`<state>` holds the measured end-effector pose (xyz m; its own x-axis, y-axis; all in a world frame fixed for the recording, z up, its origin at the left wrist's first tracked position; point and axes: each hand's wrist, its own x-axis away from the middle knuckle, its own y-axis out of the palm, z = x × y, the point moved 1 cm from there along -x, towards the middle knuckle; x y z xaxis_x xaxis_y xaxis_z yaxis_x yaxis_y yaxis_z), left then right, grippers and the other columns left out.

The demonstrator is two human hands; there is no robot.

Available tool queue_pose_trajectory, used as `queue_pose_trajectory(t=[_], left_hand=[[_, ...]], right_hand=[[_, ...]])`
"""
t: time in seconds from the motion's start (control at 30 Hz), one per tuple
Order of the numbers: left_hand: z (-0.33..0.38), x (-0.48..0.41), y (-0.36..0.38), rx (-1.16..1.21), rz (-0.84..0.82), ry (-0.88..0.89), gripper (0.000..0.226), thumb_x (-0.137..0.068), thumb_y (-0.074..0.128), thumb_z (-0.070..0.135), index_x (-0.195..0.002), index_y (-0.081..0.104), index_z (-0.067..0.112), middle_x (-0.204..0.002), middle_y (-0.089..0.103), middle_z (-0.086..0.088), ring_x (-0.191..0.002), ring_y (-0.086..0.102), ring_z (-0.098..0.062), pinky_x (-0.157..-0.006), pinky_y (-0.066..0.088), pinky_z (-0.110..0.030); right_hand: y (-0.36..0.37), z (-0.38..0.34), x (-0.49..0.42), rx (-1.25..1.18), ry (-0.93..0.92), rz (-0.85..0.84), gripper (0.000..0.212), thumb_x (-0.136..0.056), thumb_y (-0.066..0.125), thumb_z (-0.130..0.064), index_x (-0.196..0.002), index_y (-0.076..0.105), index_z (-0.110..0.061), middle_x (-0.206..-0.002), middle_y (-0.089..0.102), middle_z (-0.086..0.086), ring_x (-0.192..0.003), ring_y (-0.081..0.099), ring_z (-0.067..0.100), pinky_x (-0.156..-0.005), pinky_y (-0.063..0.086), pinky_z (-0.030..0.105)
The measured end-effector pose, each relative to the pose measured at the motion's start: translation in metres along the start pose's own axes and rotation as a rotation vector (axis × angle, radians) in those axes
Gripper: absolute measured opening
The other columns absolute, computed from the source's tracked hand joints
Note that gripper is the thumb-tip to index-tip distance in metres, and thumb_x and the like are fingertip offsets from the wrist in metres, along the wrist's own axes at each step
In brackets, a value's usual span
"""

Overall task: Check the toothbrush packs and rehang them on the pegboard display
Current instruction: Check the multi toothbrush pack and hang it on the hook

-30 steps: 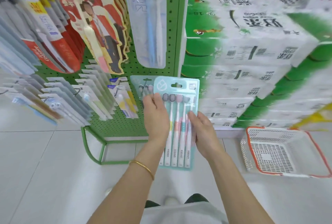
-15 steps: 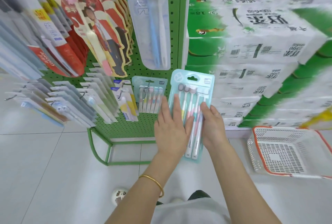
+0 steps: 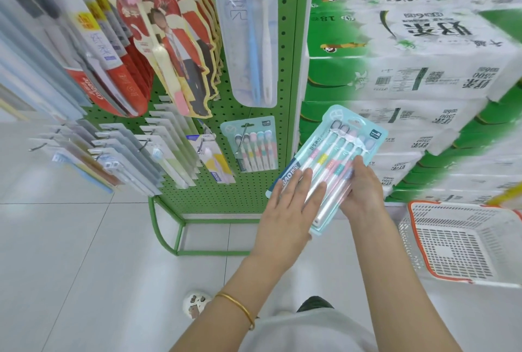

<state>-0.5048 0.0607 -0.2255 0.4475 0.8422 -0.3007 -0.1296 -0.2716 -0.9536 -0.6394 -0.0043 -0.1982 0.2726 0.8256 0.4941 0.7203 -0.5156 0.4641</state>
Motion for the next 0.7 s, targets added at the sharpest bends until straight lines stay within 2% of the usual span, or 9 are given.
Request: queue_pose_trajectory(t=[0.07, 0.13, 0.23, 0.33, 0.37, 0.47, 0.57, 0.63, 0.7], left_hand=[[0.0, 0.0, -0.003, 0.073, 0.091, -0.015, 0.063, -0.079, 0.048, 0.006, -0.14, 0.035, 0.014, -0.147, 0.042, -0.015, -0.136, 0.039, -0.031, -0.105, 0.041, -0.047], [-0.003, -0.002, -0.007, 0.149, 0.116, -0.023, 0.059, -0.08, 0.033, 0.003, -0.138, 0.037, 0.012, -0.142, 0.048, -0.015, -0.132, 0.045, -0.031, -0.103, 0.044, -0.045], [-0.008, -0.008, -0.022, 0.448, 0.227, -0.134, 0.054, -0.08, 0.034, 0.0, -0.131, 0.048, 0.01, -0.133, 0.057, -0.011, -0.123, 0.053, -0.023, -0.102, 0.043, -0.035], [-0.011, -0.013, -0.046, 1.063, 0.153, -0.523, 0.035, -0.095, 0.043, 0.002, -0.12, 0.053, 0.025, -0.113, 0.063, 0.011, -0.1, 0.056, 0.008, -0.087, 0.043, -0.013], [-0.012, -0.015, -0.049, 1.26, 0.099, -0.636, 0.031, -0.096, 0.047, 0.004, -0.117, 0.053, 0.026, -0.109, 0.064, 0.013, -0.097, 0.058, 0.008, -0.084, 0.046, -0.014], [-0.017, -0.016, -0.046, 1.618, -0.001, -0.815, 0.028, -0.095, 0.052, 0.002, -0.111, 0.062, 0.022, -0.114, 0.069, 0.002, -0.104, 0.066, -0.017, -0.089, 0.054, -0.039], [-0.022, -0.012, -0.045, 1.706, 0.084, -0.976, 0.026, -0.088, 0.062, -0.001, -0.103, 0.063, 0.02, -0.101, 0.073, 0.002, -0.092, 0.07, -0.017, -0.083, 0.056, -0.044], [-0.026, -0.009, -0.043, 1.591, 0.17, -1.068, 0.032, -0.082, 0.07, 0.001, -0.108, 0.057, 0.015, -0.101, 0.071, -0.003, -0.086, 0.069, -0.016, -0.075, 0.059, -0.036], [-0.029, -0.008, -0.042, 1.423, 0.206, -1.064, 0.046, -0.079, 0.075, 0.007, -0.116, 0.05, 0.018, -0.1, 0.066, -0.004, -0.083, 0.065, -0.013, -0.066, 0.055, -0.023]], right_hand=[[0.0, 0.0, 0.001, -0.003, 0.023, -0.041, 0.03, -0.101, 0.041, -0.027, -0.119, 0.056, -0.008, -0.107, 0.069, 0.008, -0.092, 0.068, 0.021, -0.077, 0.054, 0.037], [-0.003, 0.001, 0.0, -0.044, 0.055, -0.091, 0.038, -0.1, 0.041, -0.038, -0.12, 0.057, -0.011, -0.112, 0.068, 0.01, -0.1, 0.066, 0.024, -0.082, 0.053, 0.039], [-0.006, 0.006, 0.005, -0.104, 0.07, -0.124, 0.052, -0.095, 0.033, -0.058, -0.104, 0.059, -0.014, -0.101, 0.066, 0.01, -0.096, 0.063, 0.025, -0.084, 0.051, 0.042], [-0.007, 0.019, 0.009, -0.012, 0.072, -0.09, 0.044, -0.096, 0.04, -0.052, -0.107, 0.058, -0.013, -0.11, 0.064, 0.012, -0.095, 0.065, 0.024, -0.08, 0.053, 0.044], [-0.006, 0.022, 0.01, 0.02, 0.074, -0.098, 0.037, -0.097, 0.043, -0.046, -0.11, 0.059, -0.015, -0.111, 0.065, 0.01, -0.093, 0.065, 0.022, -0.078, 0.054, 0.042], [-0.001, 0.024, 0.012, -0.024, -0.003, -0.196, 0.026, -0.1, 0.044, -0.032, -0.118, 0.057, -0.019, -0.107, 0.071, 0.0, -0.091, 0.068, 0.016, -0.075, 0.054, 0.037], [-0.001, 0.016, 0.015, 0.075, -0.152, -0.26, 0.019, -0.098, 0.047, -0.021, -0.115, 0.058, -0.021, -0.104, 0.072, -0.004, -0.09, 0.069, 0.014, -0.07, 0.056, 0.032], [-0.004, 0.011, 0.014, 0.157, -0.212, -0.322, 0.02, -0.097, 0.049, -0.017, -0.114, 0.059, -0.02, -0.111, 0.07, -0.002, -0.098, 0.067, 0.016, -0.076, 0.057, 0.032], [-0.006, 0.004, 0.017, 0.283, -0.257, -0.386, 0.018, -0.095, 0.051, -0.015, -0.109, 0.061, -0.02, -0.108, 0.071, -0.002, -0.098, 0.068, 0.016, -0.077, 0.056, 0.032]])
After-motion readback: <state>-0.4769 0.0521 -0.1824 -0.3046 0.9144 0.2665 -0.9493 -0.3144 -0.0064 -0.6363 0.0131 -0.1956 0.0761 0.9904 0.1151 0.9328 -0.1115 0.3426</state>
